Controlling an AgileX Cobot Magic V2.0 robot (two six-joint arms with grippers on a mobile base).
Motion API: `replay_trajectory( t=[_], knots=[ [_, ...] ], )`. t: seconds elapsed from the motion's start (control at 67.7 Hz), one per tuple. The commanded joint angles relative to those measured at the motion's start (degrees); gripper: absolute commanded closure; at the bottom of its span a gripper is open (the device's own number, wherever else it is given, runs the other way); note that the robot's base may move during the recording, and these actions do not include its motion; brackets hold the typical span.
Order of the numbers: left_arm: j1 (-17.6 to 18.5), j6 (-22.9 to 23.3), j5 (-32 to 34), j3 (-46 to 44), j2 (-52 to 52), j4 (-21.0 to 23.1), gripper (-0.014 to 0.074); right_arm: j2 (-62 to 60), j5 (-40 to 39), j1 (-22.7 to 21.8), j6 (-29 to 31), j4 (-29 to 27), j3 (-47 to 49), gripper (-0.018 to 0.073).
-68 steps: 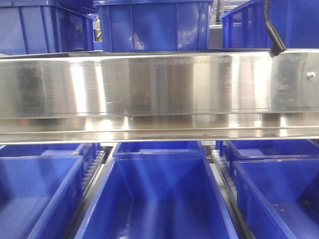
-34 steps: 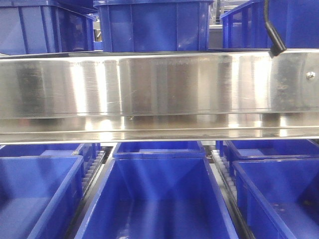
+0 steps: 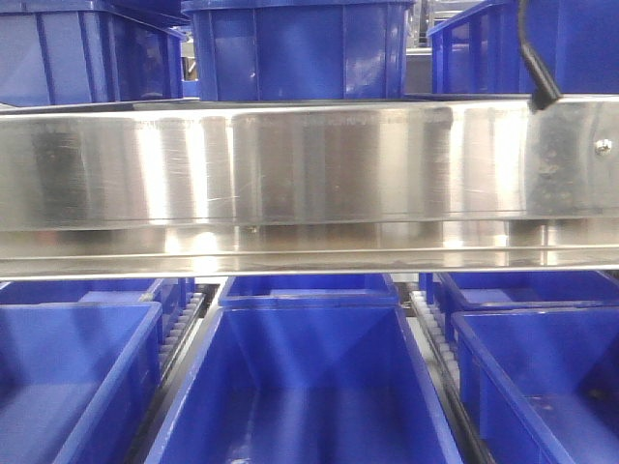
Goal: Move two blue bins to right shelf middle
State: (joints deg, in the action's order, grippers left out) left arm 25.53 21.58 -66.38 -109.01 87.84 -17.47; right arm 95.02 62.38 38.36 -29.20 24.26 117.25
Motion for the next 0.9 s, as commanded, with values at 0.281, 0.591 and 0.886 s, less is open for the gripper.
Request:
replay_trajectory(
  t=[0.281,0.591,0.886],
  knots=[
    [0.18,-0.13,8.19,-0.95,-1.27,0.57,0.0707,-1.39,0.32,0.09,0.15,-0.2,0.85,0.0725],
    [0.18,-0.13,9.36,-0.95,-1.27,0.57,0.0707,-1.39,0.54,0.09,0.15,-0.2,0.85,0.0725],
    [0.18,-0.13,9.36,-0.95,-1.27,0.57,0.0707,-1.39,0.33,0.09,0.15,-0.2,0.85,0.0725]
  ],
)
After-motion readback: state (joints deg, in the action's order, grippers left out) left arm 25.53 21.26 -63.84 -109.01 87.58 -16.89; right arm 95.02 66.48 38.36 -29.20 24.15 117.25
